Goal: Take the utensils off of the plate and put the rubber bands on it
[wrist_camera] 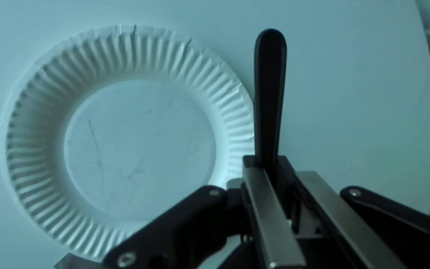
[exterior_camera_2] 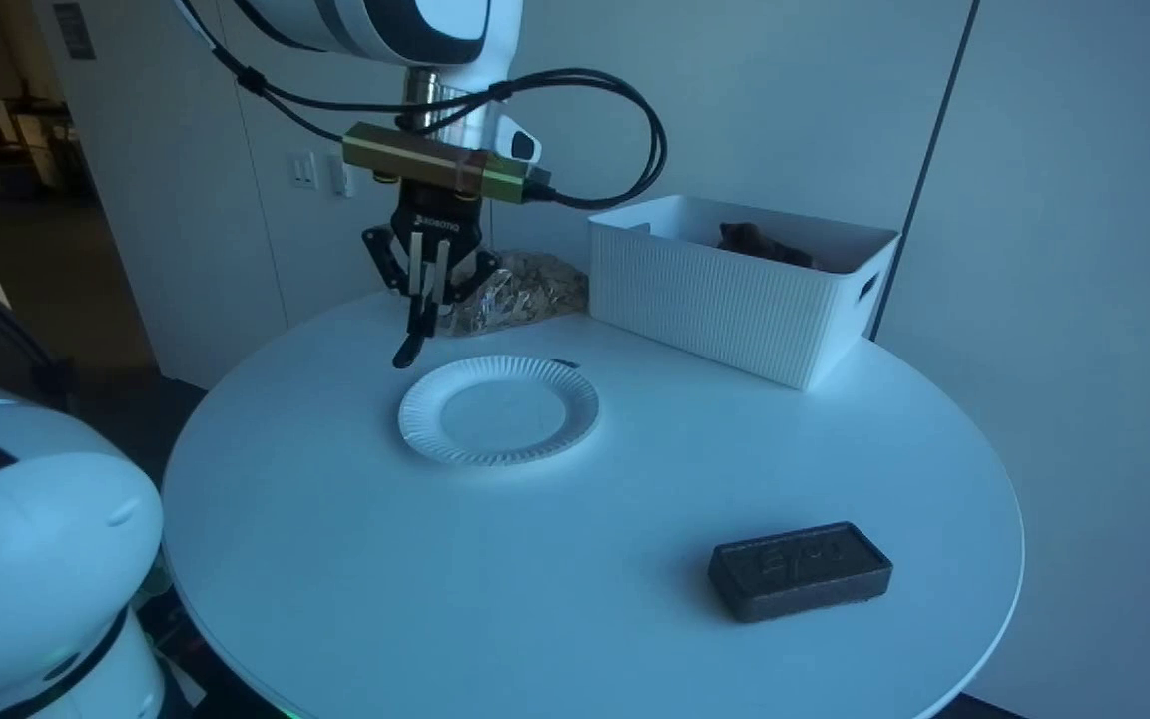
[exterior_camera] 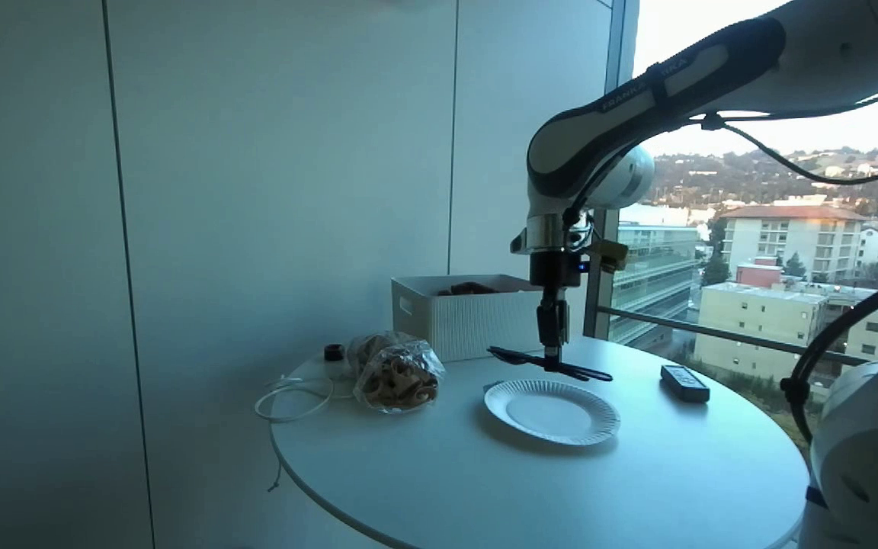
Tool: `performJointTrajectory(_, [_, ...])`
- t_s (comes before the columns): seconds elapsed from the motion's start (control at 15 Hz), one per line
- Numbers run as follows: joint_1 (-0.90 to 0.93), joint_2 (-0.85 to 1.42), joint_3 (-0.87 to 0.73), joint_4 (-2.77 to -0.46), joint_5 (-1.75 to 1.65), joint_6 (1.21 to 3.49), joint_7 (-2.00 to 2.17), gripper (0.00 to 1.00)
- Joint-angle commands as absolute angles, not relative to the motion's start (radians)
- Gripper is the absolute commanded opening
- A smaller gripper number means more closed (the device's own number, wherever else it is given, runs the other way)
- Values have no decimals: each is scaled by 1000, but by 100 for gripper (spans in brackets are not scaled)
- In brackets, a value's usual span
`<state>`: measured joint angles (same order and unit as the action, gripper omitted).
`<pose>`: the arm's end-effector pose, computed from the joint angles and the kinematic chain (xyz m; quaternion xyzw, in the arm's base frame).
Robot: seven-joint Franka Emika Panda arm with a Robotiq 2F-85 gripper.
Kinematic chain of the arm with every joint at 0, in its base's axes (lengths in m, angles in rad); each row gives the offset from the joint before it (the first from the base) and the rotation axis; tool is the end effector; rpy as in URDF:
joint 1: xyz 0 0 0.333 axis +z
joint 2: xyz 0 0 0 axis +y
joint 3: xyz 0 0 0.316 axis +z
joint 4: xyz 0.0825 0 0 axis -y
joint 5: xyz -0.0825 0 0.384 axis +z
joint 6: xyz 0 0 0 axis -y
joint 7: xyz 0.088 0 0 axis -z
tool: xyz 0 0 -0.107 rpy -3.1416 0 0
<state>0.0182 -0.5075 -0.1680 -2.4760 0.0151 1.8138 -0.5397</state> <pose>0.3715 -0.0569 0.4548 -0.9745 -0.2039 0.0602 0.0714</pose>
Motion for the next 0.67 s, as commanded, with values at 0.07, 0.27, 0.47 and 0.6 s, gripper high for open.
performJointTrajectory(0.07, [0,-444,-189,-2409,56,1889,-475,5])
performJointTrajectory(0.27, [-29,-414,-187,-2397,44,1960,-386,6])
performJointTrajectory(0.47, [-73,-397,-191,-2388,16,2010,-307,5])
performJointTrajectory(0.6, [-117,-393,-206,-2384,2,2039,-259,5])
